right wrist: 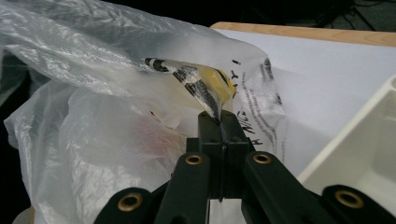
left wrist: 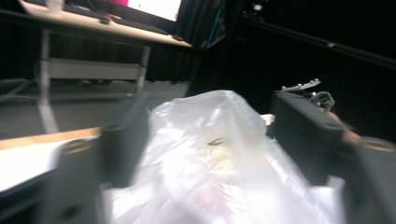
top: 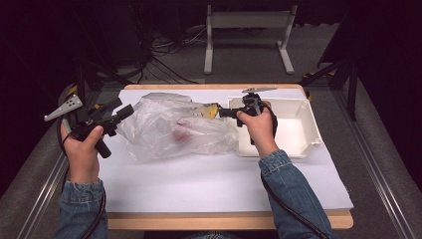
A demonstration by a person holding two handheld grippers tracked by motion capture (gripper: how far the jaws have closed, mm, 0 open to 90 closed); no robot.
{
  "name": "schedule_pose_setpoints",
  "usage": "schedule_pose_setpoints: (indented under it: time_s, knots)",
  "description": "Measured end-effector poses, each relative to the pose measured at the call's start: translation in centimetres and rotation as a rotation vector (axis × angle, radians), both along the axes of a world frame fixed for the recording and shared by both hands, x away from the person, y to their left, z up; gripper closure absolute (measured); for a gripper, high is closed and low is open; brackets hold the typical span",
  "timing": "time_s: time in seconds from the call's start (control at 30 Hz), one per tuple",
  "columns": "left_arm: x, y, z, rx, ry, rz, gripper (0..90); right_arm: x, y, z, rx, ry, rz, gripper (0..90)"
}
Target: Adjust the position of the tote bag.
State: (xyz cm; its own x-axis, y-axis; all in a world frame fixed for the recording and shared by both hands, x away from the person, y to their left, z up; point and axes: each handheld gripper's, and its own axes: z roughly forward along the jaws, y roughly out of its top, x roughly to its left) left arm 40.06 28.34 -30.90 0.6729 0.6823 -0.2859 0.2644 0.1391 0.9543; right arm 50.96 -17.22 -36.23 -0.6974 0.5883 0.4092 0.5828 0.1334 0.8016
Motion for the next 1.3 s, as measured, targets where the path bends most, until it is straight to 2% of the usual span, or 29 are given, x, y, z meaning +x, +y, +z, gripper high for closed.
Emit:
schedule_pose_setpoints:
  time_s: [0.03,0.13,0.2,0.3,0.37,0.43,0.5,0.6,0.77,0.93,0.97,1.0,1.07,1.13,1.17,1.2,1.23,1.3]
  knots:
    - [-0.2,0.1,0.1,0.023,-0.007,0.002,17.3,0.1,-0.2,-0.3,-0.006,0.008,-0.014,90.0]
    - [-0.9,0.5,0.2,0.086,-0.024,-0.017,13.1,0.2,-0.4,-0.5,-0.012,0.012,-0.027,90.0]
    - [-1.1,1.0,0.0,0.128,-0.005,-0.040,8.8,0.4,-0.6,-0.6,-0.014,0.022,-0.040,90.0]
    - [-1.3,2.5,-1.4,0.182,0.077,-0.089,6.2,0.5,-0.9,-0.8,-0.020,0.027,-0.050,89.9]
    - [-1.4,3.4,-2.6,0.212,0.155,-0.125,5.5,0.4,-1.0,-0.8,-0.022,0.025,-0.050,89.8]
    - [-1.4,3.8,-3.3,0.209,0.206,-0.138,7.4,0.4,-0.9,-0.9,-0.019,0.025,-0.048,89.7]
    - [-1.2,3.3,-3.6,0.206,0.271,-0.135,11.5,0.4,-0.8,-0.9,-0.019,0.023,-0.044,89.7]
    - [-0.7,2.1,-4.0,0.224,0.298,-0.175,18.9,0.3,-0.5,-0.9,-0.021,0.015,-0.037,89.6]
    - [-0.1,0.7,-4.5,0.254,0.305,-0.200,37.9,0.1,-0.1,-0.4,-0.023,-0.001,-0.025,89.1]
    - [-0.1,0.4,-4.3,0.259,0.290,-0.210,77.7,-0.2,0.1,-0.3,-0.028,-0.014,-0.016,87.5]
    - [-0.2,0.3,-4.1,0.253,0.288,-0.212,77.7,-0.3,0.0,-0.2,-0.031,-0.017,-0.015,86.5]
    - [-0.3,0.3,-3.9,0.255,0.280,-0.216,84.7,-0.4,0.0,-0.2,-0.039,-0.024,-0.016,84.8]
    - [-0.4,0.2,-3.6,0.252,0.270,-0.215,89.4,-0.7,0.1,0.0,-0.050,-0.038,-0.012,80.5]
    - [-0.5,0.1,-3.4,0.251,0.263,-0.211,89.9,-1.1,0.1,0.2,-0.061,-0.059,-0.006,75.8]
    - [-0.6,0.1,-3.3,0.251,0.257,-0.216,89.9,-1.4,0.1,0.4,-0.072,-0.076,-0.003,71.7]
    - [-0.7,0.1,-3.2,0.244,0.258,-0.213,90.0,-2.1,0.2,0.8,-0.098,-0.118,-0.008,61.8]
    - [-0.7,0.1,-3.2,0.244,0.250,-0.215,90.0,-2.1,0.2,0.8,-0.098,-0.118,-0.008,61.8]
    - [-0.8,-0.1,-3.0,0.239,0.239,-0.215,90.0,-2.8,0.1,1.3,-0.110,-0.162,-0.004,53.0]
